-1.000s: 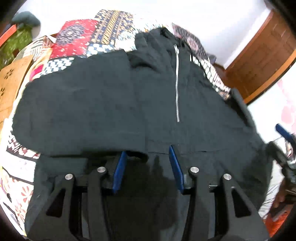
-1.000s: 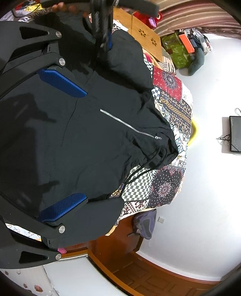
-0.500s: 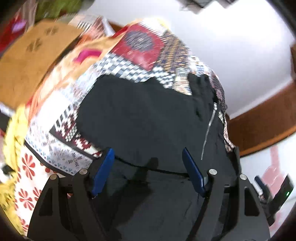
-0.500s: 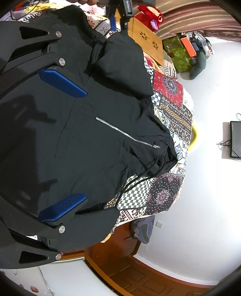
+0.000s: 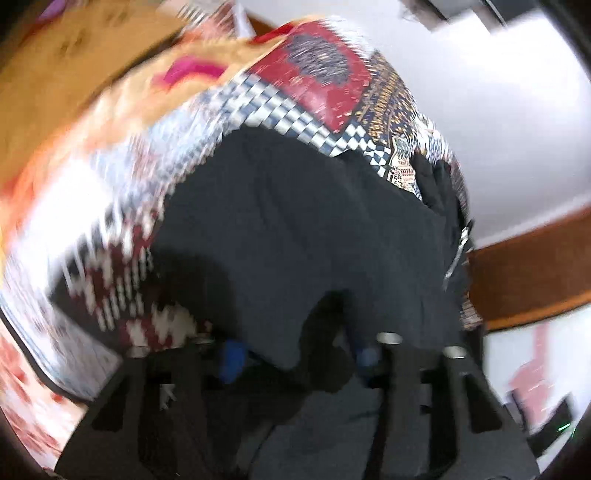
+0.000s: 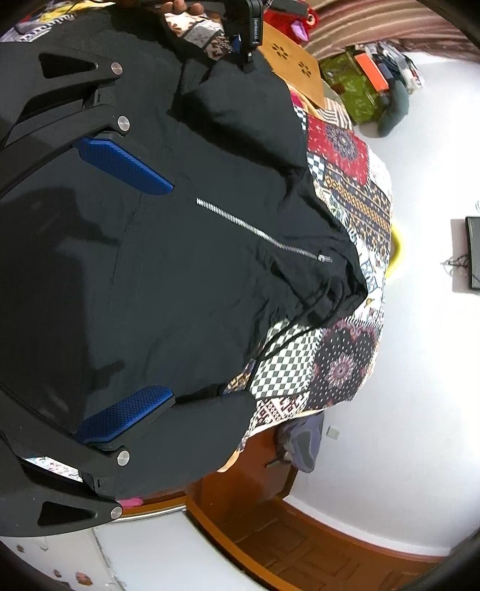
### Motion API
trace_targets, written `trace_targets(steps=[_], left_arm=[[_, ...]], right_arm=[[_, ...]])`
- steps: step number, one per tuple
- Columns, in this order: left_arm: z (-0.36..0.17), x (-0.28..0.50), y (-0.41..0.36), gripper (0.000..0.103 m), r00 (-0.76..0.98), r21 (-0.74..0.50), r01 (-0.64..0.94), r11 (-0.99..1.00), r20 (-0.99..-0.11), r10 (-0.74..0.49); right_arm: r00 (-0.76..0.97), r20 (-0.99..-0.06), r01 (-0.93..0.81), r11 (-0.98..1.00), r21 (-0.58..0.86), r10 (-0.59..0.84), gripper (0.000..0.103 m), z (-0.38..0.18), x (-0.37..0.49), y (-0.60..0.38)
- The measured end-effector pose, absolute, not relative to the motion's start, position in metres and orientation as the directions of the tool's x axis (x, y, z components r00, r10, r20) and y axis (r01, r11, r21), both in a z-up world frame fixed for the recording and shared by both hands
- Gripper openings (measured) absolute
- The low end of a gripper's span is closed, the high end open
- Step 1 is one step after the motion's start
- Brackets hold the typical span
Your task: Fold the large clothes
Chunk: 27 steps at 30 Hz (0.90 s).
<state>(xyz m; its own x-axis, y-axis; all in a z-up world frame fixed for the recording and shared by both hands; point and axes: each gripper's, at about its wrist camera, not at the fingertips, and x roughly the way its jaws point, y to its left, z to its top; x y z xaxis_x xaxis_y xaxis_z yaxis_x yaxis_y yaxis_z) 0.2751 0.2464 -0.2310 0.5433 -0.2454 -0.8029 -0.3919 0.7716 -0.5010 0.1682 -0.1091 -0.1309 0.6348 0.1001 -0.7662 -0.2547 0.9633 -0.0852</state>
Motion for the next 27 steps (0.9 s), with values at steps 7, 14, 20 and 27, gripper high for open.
trace_targets(steps=[7,14,20,27], left_arm=[[-0.152,0.292,0.196,0.008,0.658,-0.304,-0.22,0.927,-0.748,-0.089],[-0.076,0.301,0.105,0.007,0.754,-0.252,0.02,0.968,-0.631,-0.18],[-0.074,0.319,0.02,0.007,0.704,-0.253,0.183,0.95,-0.641,-0.306],[-0.139,0.325,-0.067,0.007,0.527,-0.25,0.308,0.918,-0.759,-0.383]], right_arm=[[0.653,-0.752,-0.215,0.974,-0.065,0.094,0.103,-0.122,0.164,-0.132],[0.674,-0.733,-0.17,0.985,-0.039,0.088,0.103,-0.112,0.158,-0.162],[0.682,-0.729,-0.127,0.991,-0.04,0.057,0.103,-0.108,0.151,-0.189],[0.665,-0.747,-0.069,0.997,-0.037,0.018,0.103,-0.113,0.147,-0.218]])
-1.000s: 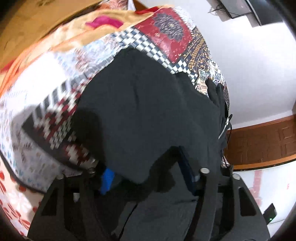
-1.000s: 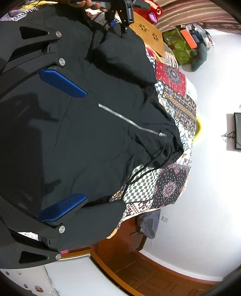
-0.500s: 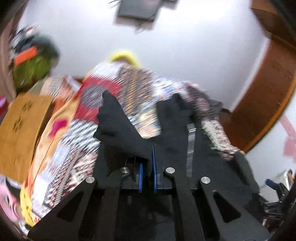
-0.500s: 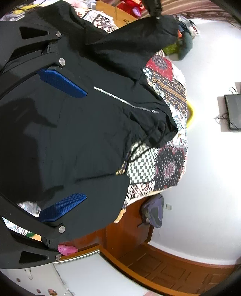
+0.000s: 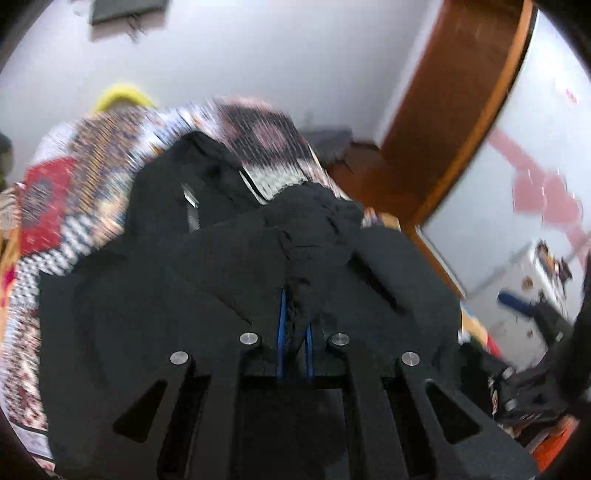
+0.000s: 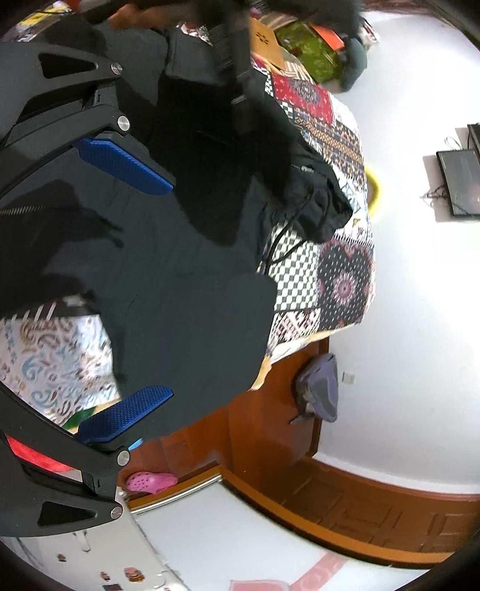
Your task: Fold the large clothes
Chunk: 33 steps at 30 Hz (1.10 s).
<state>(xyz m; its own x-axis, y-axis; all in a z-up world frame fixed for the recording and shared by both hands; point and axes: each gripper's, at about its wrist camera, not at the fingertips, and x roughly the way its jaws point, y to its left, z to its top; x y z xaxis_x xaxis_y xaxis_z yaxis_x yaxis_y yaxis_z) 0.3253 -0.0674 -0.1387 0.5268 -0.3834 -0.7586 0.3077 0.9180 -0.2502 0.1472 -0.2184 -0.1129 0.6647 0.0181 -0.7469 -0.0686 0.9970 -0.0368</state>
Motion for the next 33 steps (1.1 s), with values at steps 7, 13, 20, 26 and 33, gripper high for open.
trace_targets(steps=[7,13,20,26,33], left_arm=[[-0.211,0.323,-0.118,0.01,0.337,-0.25,0.324,0.912,-0.871,-0.358],[-0.226,0.315,-0.126,0.036,0.283,-0.249,0.337,0.908,-0.893,-0.35],[-0.189,0.298,-0.12,0.046,0.333,-0.26,0.365,0.894,-0.86,-0.386],[-0.14,0.285,-0.082,0.057,0.495,-0.19,0.326,0.926,-0.8,-0.339],[-0.115,0.282,-0.019,0.064,0.632,-0.119,0.191,0.974,-0.744,-0.214]], right_arm=[[0.649,-0.761,-0.033,0.999,-0.016,0.009,0.103,-0.12,0.138,-0.235],[0.633,-0.774,-0.01,1.0,-0.015,-0.006,0.103,-0.125,0.135,-0.245],[0.642,-0.766,0.029,1.0,0.004,-0.015,0.103,-0.115,0.132,-0.262],[0.671,-0.739,0.099,0.995,0.001,-0.066,0.103,-0.098,0.127,-0.286],[0.621,-0.782,0.182,0.98,0.081,-0.051,0.103,-0.111,0.137,-0.316]])
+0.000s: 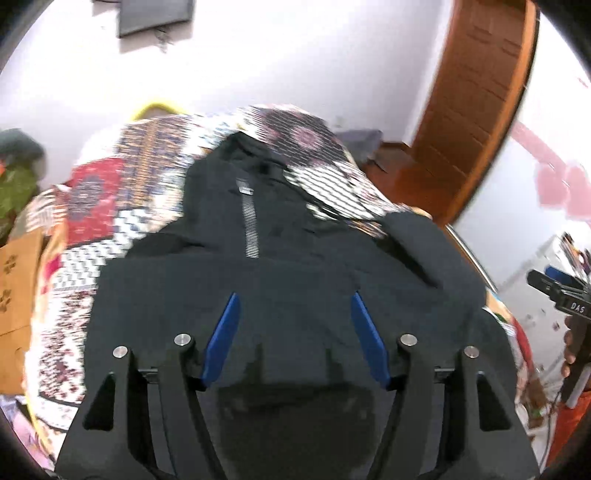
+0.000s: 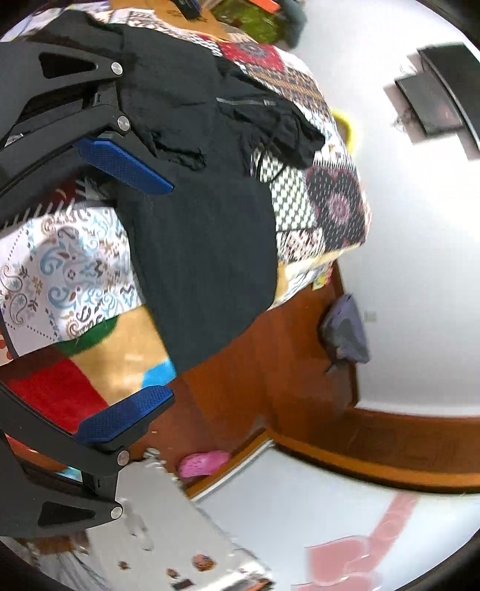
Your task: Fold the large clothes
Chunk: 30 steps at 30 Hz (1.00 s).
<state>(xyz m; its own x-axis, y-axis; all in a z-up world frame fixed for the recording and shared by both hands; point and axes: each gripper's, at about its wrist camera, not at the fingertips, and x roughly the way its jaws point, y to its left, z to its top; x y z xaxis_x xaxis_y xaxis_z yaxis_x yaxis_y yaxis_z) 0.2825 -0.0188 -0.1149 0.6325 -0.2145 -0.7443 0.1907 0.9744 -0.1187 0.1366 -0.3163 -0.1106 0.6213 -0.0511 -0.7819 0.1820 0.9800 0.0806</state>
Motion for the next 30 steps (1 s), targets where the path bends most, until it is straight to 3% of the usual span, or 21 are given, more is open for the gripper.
trace_targets(steps=[7,11,17,19,27,30], left_arm=[[-0.133,0.27,0.035,0.067,0.647,-0.084,0.081,0.993,-0.753,-0.116],[-0.154,0.266,0.052,0.067,0.615,-0.11,0.041,0.993,-0.78,-0.112],[-0.177,0.264,0.068,0.067,0.586,-0.142,-0.002,0.99,-0.802,-0.114],[-0.181,0.266,0.072,0.067,0.582,-0.158,-0.017,0.987,-0.805,-0.119],[-0.194,0.269,0.071,0.067,0.57,-0.169,-0.032,0.985,-0.813,-0.121],[-0.198,0.268,0.071,0.067,0.566,-0.173,-0.032,0.984,-0.815,-0.125]], right_arm=[[0.52,-0.851,0.295,0.921,0.254,0.068,0.101,-0.162,0.162,-0.35],[0.467,-0.863,0.399,0.826,0.399,0.192,0.084,-0.199,0.175,-0.378],[0.457,-0.86,0.486,0.746,0.455,0.227,0.074,-0.225,0.184,-0.396],[0.461,-0.863,0.511,0.733,0.448,0.206,0.067,-0.228,0.189,-0.399],[0.447,-0.88,0.578,0.698,0.422,0.161,0.019,-0.233,0.202,-0.413],[0.465,-0.874,0.543,0.733,0.41,0.144,0.009,-0.221,0.204,-0.407]])
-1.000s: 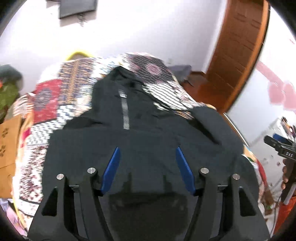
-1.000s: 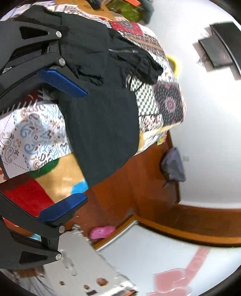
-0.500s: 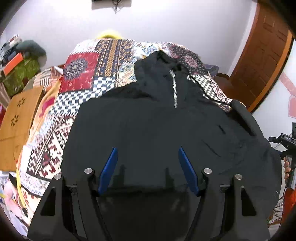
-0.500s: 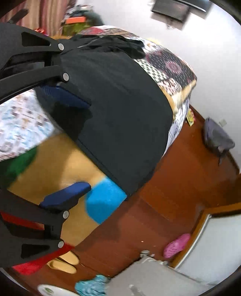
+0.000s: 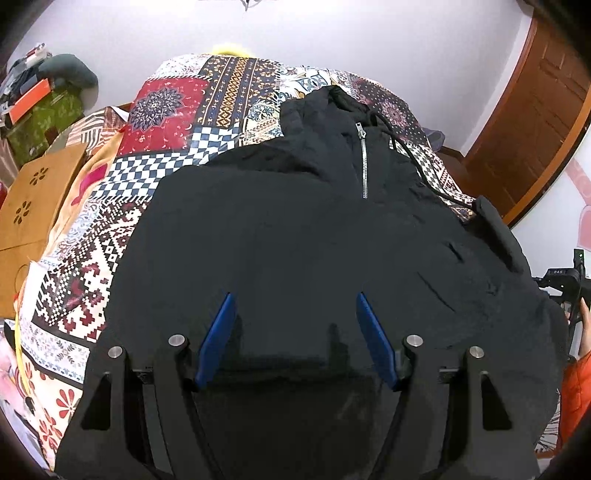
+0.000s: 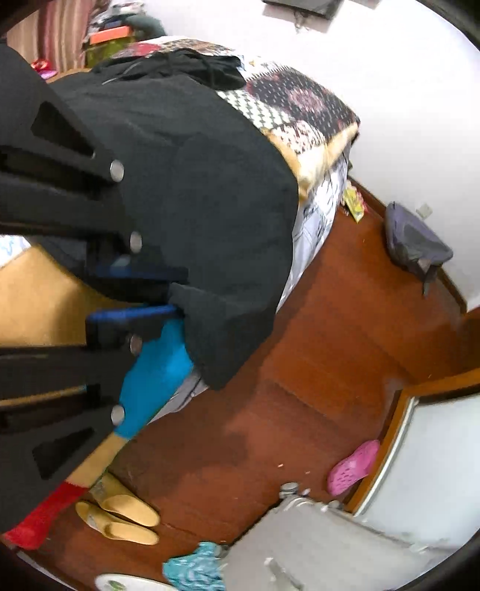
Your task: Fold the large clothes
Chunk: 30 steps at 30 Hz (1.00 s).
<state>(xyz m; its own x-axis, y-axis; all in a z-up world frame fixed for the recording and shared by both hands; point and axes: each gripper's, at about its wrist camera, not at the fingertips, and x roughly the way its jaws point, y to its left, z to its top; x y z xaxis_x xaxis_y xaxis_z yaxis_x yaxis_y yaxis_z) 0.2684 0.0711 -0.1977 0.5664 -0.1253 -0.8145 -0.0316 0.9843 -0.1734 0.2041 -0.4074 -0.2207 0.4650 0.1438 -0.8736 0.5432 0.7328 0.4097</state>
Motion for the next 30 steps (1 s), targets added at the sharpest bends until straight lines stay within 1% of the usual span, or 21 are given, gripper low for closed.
trace_targets(steps=[3,9,14,18,21,25,30], left_arm=[[-0.198,0.268,0.072,0.067,0.565,-0.175,-0.03,0.984,-0.815,-0.128],[-0.189,0.261,0.073,0.067,0.588,-0.173,-0.023,0.985,-0.799,-0.126],[-0.176,0.252,0.075,0.067,0.616,-0.171,-0.012,0.985,-0.777,-0.128],[-0.166,0.244,0.078,0.067,0.637,-0.179,-0.004,0.984,-0.759,-0.135],[-0.16,0.238,0.08,0.067,0.647,-0.18,0.0,0.984,-0.75,-0.137],[-0.156,0.228,0.085,0.067,0.654,-0.185,0.001,0.983,-0.743,-0.141],[-0.156,0.218,0.091,0.067,0.651,-0.187,0.001,0.982,-0.745,-0.142]], right_arm=[[0.498,-0.858,0.488,0.777,0.398,0.126,0.007,-0.2,0.206,-0.396],[0.61,-0.781,0.341,0.844,0.415,0.137,0.007,-0.133,0.202,-0.364],[0.7,-0.688,0.163,0.894,0.417,0.193,0.006,-0.068,0.194,-0.317],[0.717,-0.642,0.023,0.911,0.412,0.272,0.006,-0.039,0.19,-0.272],[0.696,-0.636,-0.076,0.915,0.395,0.332,0.006,-0.034,0.19,-0.233],[0.64,-0.66,-0.171,0.91,0.379,0.395,0.006,-0.048,0.195,-0.184],[0.486,-0.748,-0.255,0.892,0.373,0.452,0.006,-0.101,0.202,-0.121]])
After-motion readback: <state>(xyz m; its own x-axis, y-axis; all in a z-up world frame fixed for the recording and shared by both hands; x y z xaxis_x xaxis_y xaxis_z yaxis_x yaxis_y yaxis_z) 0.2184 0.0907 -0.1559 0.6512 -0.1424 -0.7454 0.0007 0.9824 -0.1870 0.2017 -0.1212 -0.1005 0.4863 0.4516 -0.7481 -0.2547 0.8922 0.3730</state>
